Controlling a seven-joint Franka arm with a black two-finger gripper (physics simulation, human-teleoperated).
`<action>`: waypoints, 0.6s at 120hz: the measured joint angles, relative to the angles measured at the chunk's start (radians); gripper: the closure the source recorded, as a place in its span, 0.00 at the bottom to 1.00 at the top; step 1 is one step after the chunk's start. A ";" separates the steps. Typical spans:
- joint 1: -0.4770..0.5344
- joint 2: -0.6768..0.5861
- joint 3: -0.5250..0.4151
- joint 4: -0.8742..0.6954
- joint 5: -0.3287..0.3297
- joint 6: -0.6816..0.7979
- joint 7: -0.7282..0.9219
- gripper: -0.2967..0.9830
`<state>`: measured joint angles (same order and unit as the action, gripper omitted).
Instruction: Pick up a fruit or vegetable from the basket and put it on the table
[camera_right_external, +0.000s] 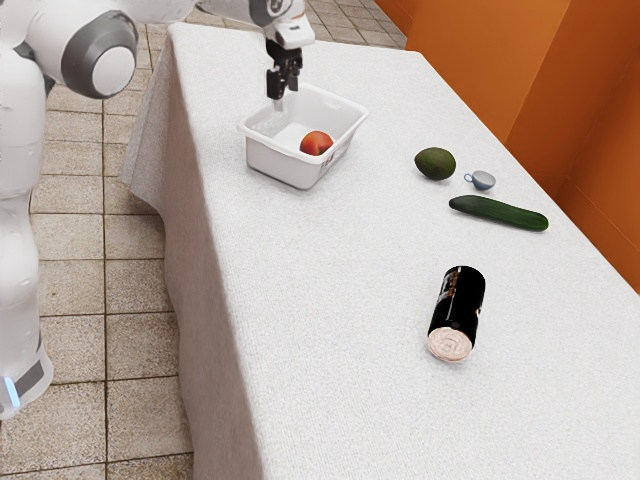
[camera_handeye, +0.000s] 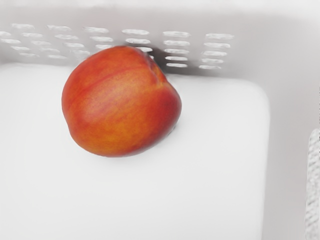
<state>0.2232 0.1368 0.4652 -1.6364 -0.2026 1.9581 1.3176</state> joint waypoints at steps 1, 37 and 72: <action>-0.001 0.002 -0.002 0.000 -0.002 0.001 0.001 0.23; -0.008 0.050 -0.040 0.005 -0.051 0.040 0.035 0.23; 0.026 0.122 -0.056 0.071 -0.072 0.064 0.059 0.23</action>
<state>0.2494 0.2588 0.4088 -1.5654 -0.2751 2.0222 1.3762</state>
